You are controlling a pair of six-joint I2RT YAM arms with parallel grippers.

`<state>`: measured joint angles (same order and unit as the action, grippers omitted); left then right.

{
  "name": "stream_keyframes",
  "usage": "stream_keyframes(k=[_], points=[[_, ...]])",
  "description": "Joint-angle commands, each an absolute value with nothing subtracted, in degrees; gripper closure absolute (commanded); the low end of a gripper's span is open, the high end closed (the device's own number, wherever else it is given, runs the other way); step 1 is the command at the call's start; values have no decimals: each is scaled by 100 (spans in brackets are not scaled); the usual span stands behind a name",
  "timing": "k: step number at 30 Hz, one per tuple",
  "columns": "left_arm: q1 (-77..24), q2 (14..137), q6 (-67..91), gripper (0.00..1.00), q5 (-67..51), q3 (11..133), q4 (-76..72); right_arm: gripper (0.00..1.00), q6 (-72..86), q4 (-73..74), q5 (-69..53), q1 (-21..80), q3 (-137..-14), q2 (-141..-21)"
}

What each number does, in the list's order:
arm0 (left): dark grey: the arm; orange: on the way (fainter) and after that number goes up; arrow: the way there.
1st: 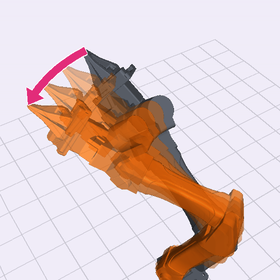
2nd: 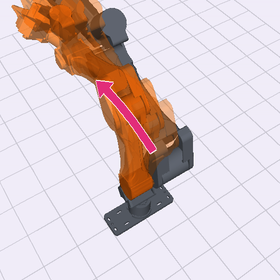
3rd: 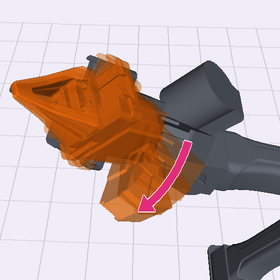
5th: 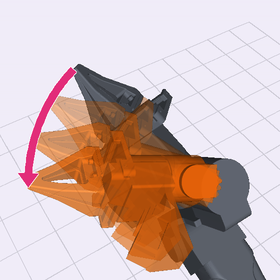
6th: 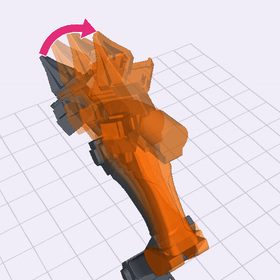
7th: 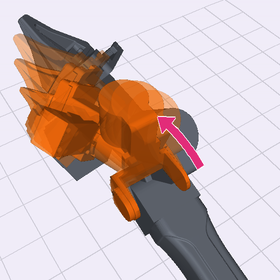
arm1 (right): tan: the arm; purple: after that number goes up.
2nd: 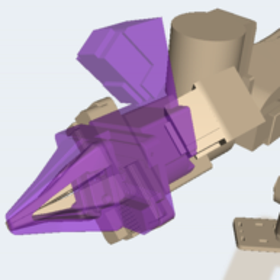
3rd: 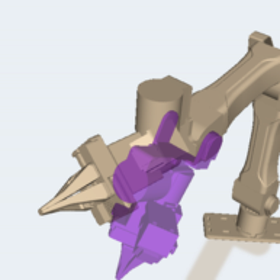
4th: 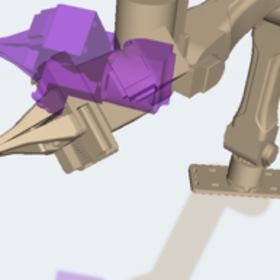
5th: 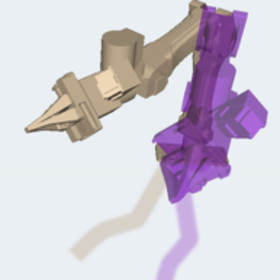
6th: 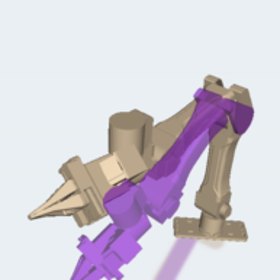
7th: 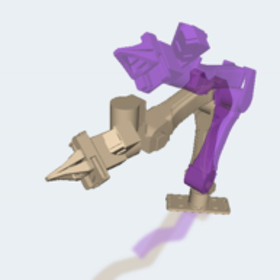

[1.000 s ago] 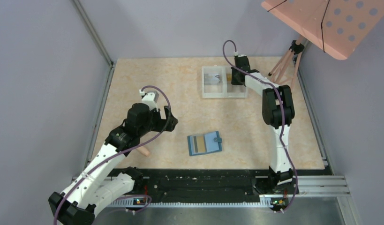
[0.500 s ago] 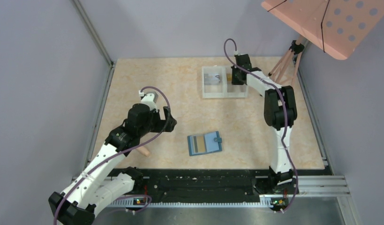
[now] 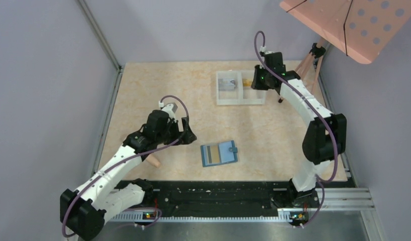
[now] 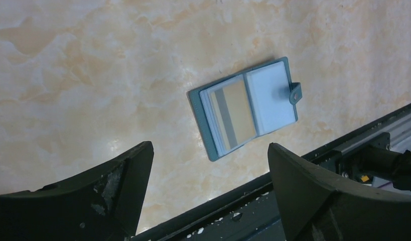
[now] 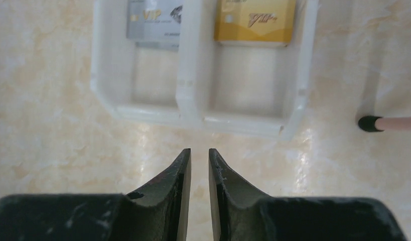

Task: Take the credit cards out of the card holder
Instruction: Place the credit card in the storage box, then remove the credit card from the card holder.

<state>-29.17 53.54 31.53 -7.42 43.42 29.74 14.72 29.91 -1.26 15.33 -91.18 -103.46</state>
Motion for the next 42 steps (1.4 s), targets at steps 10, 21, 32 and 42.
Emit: stream_keyframes(k=[10, 21, 32, 42], points=[[-2928, 6887, 3601, 21, -1737, 3975, 2189, 71, 2363, 2713, -855, 2947, -6702, -8088], [-2926, 6081, 3598, 20, -127, 4147, 2849, 53, 3885, 2186, 634, 5285, -5847, -7977], [-2921, 4127, 3583, 19, 1455, 3645, 2936, 39, 4268, 2614, 1438, 6350, -6577, -9360], [-2926, 3859, 3654, 19, 1403, 3497, 2978, 38, 4291, 3061, 1904, 6589, -6947, -10146]])
